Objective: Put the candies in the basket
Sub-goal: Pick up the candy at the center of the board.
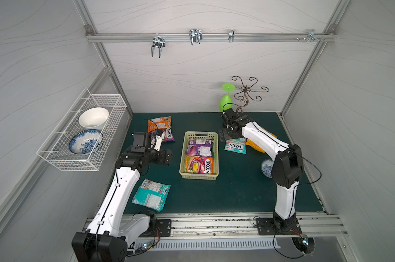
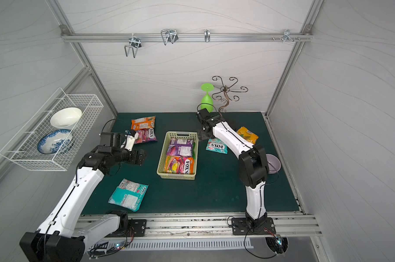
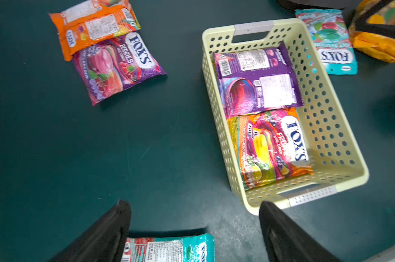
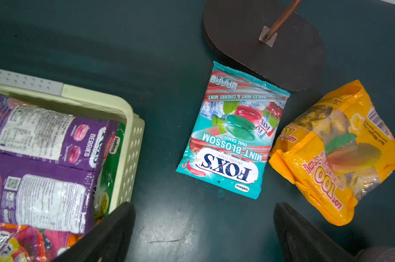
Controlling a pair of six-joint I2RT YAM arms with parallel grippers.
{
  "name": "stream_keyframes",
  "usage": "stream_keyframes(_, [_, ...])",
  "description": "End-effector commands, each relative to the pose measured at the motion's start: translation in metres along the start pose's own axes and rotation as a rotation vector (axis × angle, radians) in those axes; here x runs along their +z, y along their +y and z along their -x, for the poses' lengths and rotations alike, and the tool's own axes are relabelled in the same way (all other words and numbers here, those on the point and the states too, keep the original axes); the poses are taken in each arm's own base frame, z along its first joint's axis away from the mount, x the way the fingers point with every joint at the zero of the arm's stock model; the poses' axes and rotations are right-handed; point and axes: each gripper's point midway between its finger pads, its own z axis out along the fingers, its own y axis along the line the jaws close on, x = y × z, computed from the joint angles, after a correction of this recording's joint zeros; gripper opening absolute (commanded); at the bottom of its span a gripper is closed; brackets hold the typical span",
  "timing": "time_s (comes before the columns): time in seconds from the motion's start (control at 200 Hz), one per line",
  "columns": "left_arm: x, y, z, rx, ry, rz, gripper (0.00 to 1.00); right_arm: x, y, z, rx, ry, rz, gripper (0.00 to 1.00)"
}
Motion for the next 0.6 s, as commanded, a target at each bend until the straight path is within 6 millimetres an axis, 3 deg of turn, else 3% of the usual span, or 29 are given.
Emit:
stream_keyframes(0.0, [0.007,0.021,0.020,0.016,-0.068,0.112,0.92,-0.040,-0.018,0.017,-0.001,-0.119,-0.014,0.99])
stream_keyframes(0.33, [0.048,0.038,0.048,0.056,-0.003,0.153,0.90,-0.094,-0.044,0.004,-0.001,-0.253,0.019,0.99])
stream_keyframes(0.595, [0.093,0.062,0.060,0.256,0.092,0.185,0.87,-0.116,-0.063,-0.019,-0.016,-0.322,0.019,0.99])
